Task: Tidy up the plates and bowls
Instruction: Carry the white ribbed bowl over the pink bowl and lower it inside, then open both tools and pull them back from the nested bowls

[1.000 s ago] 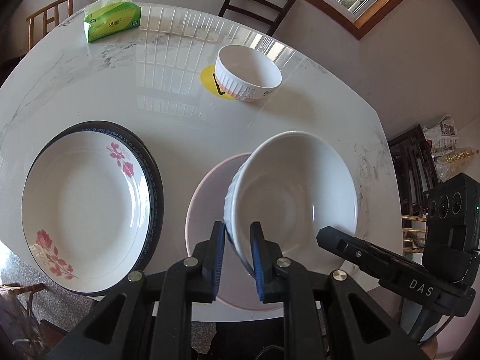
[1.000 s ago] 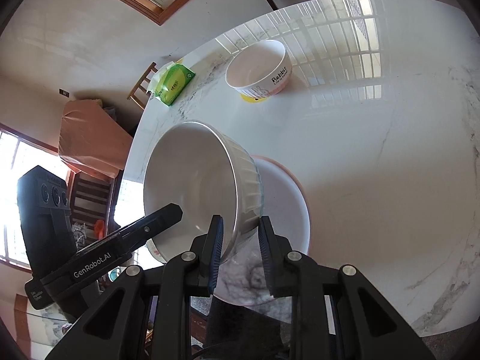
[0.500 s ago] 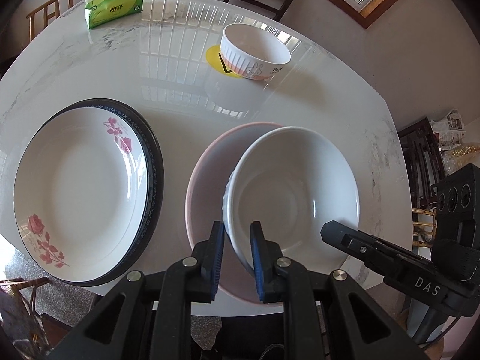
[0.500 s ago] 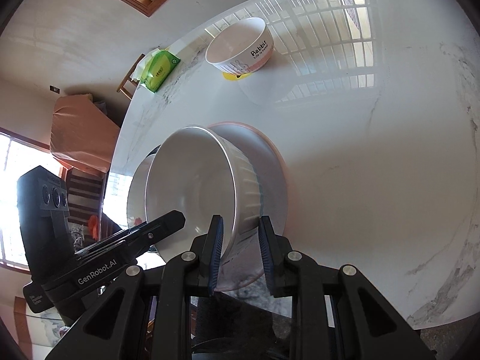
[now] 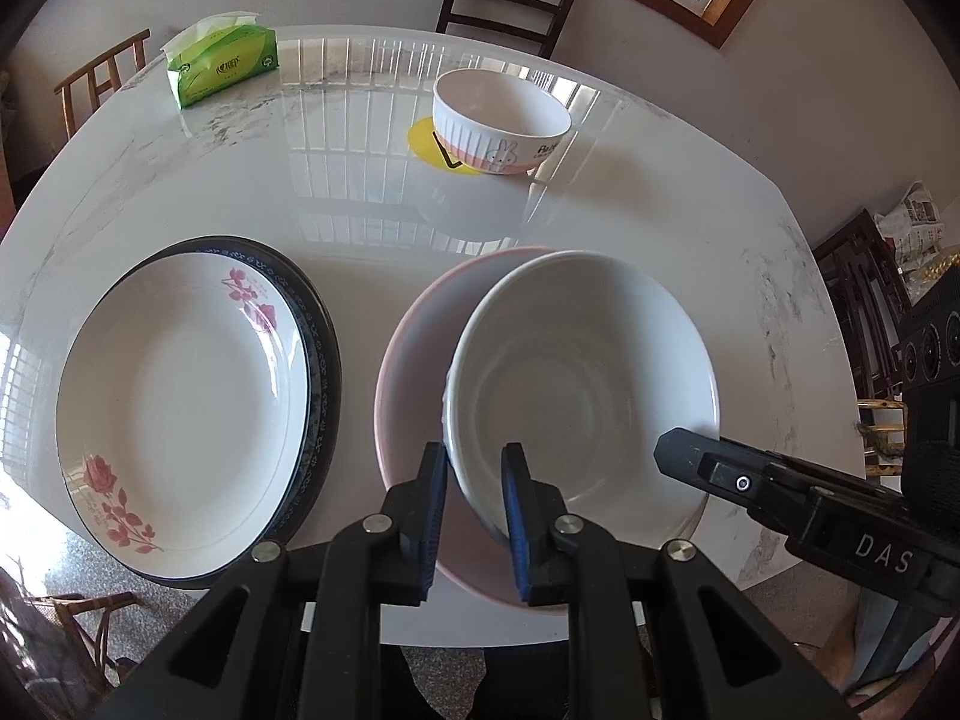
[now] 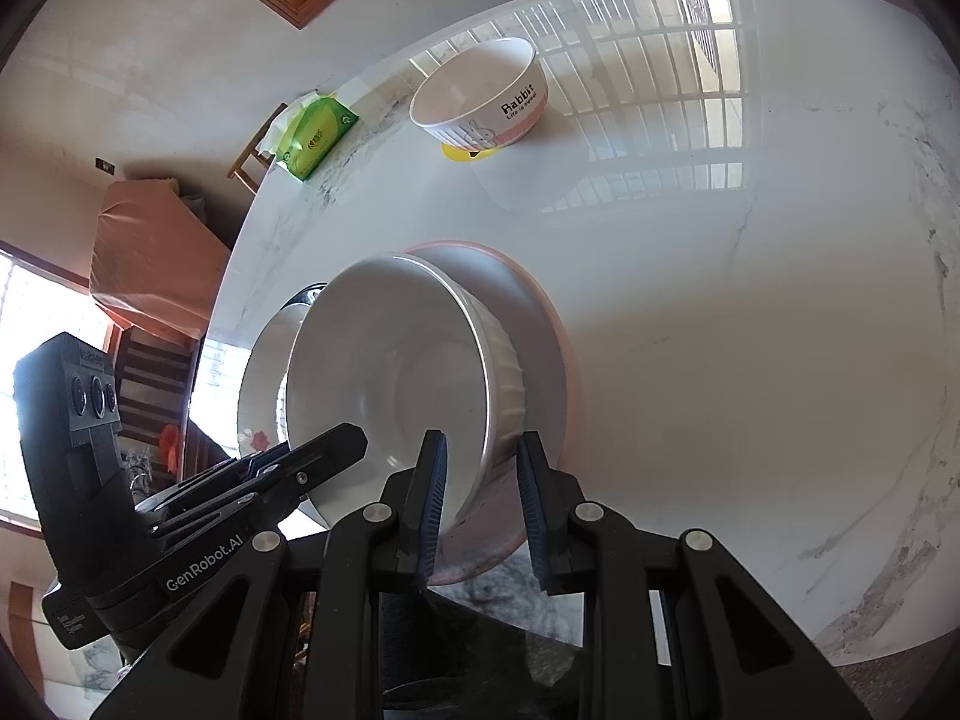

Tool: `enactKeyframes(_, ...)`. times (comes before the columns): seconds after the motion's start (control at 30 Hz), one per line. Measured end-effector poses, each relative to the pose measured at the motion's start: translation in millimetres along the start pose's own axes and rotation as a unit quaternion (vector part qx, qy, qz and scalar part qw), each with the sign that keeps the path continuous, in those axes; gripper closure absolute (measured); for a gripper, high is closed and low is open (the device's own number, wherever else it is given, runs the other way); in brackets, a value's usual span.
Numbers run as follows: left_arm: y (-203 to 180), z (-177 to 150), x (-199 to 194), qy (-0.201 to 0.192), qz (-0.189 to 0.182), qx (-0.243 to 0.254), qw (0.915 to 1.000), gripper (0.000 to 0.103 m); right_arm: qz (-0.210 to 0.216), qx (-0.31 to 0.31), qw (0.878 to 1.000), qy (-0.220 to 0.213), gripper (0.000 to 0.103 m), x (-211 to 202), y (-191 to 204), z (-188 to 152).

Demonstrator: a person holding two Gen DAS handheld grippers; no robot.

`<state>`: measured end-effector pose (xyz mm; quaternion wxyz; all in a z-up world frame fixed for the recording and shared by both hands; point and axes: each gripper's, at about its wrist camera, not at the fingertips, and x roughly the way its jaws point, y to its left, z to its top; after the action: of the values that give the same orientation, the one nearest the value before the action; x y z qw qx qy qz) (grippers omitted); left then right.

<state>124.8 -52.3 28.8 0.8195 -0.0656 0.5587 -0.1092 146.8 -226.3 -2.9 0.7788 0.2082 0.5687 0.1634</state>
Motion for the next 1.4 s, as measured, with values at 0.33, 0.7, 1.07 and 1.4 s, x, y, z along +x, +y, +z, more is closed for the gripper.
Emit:
enactKeyframes(0.33,-5.0,-6.5,-1.6,-0.042,0.031,0.029,0.9982,0.083,-0.002,-0.004,1.0,-0.003,0.078,-0.2,1.4,-0.9)
enactKeyframes(0.7,-6.9,-11.9,-2.3,-0.071,0.043,0.051,0.9952,0.082,-0.009,-0.02,1.0,-0.013,0.078,-2.2,3.4,-4.1)
enactKeyframes(1.07,-7.5,-14.2,-15.3,-0.104,0.063,0.063,0.9906,0.082,-0.019,-0.053,0.997,-0.047,0.069,-15.8,13.0,-10.1)
enactKeyframes(1.4,-5.6,-8.0,-14.3,-0.092,0.057,0.056,0.9926,0.082,-0.027,-0.047,0.996,-0.069,0.064,-24.7,-0.1,-12.5)
